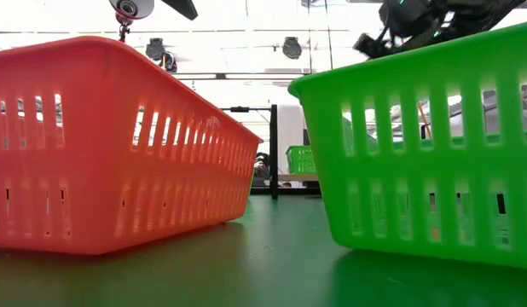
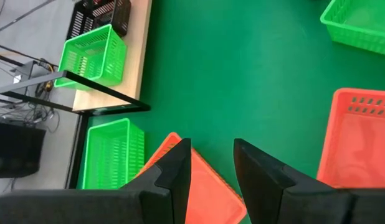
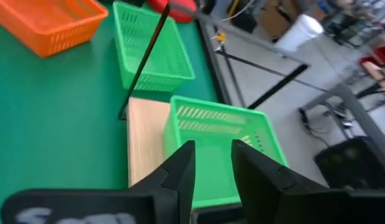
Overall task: Stack baskets on shelf by color
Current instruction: Stack the top orange bin on top of the other orange bin on the shelf
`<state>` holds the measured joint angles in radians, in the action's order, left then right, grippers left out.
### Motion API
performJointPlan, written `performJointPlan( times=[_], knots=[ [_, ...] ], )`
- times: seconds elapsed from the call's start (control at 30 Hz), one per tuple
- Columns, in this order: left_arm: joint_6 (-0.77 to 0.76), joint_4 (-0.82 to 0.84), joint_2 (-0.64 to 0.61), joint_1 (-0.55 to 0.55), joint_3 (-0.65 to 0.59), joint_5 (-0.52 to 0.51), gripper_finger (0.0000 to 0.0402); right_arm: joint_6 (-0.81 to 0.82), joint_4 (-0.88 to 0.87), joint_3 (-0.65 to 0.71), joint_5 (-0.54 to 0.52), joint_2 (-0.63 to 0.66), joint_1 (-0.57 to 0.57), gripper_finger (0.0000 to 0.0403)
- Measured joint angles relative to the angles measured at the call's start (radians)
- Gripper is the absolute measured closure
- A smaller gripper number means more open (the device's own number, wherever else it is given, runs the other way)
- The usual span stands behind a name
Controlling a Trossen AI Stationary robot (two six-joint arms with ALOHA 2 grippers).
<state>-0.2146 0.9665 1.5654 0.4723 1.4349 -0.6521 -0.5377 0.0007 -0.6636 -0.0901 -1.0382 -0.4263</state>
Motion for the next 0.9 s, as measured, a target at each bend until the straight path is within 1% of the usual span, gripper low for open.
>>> performJointPlan(
  times=[0.13, 0.33, 0.57, 0.7, 0.8, 0.9],
  knots=[
    [0.028, 0.000, 0.000, -0.032, 0.000, 0.000, 0.0279, 0.058, -0.044, 0.000, -0.070, 0.087, 0.055, 0.0301],
    [0.073, 0.000, 0.000, -0.084, 0.000, 0.014, 0.0279, 0.144, -0.092, 0.000, -0.070, 0.183, 0.129, 0.0301],
    [0.163, 0.002, 0.000, -0.133, -0.013, 0.069, 0.0279, 0.206, -0.188, 0.000, -0.067, 0.220, 0.209, 0.0301],
    [0.205, 0.054, 0.000, -0.159, -0.050, 0.083, 0.0279, 0.239, -0.240, 0.000, -0.066, 0.220, 0.254, 0.0301],
    [0.211, 0.087, 0.000, -0.170, -0.084, 0.150, 0.0279, 0.280, -0.279, 0.000, -0.066, 0.220, 0.288, 0.0301],
    [0.214, 0.088, 0.000, -0.171, -0.141, 0.247, 0.0279, 0.319, -0.313, 0.000, -0.066, 0.220, 0.319, 0.0301]
  ],
)
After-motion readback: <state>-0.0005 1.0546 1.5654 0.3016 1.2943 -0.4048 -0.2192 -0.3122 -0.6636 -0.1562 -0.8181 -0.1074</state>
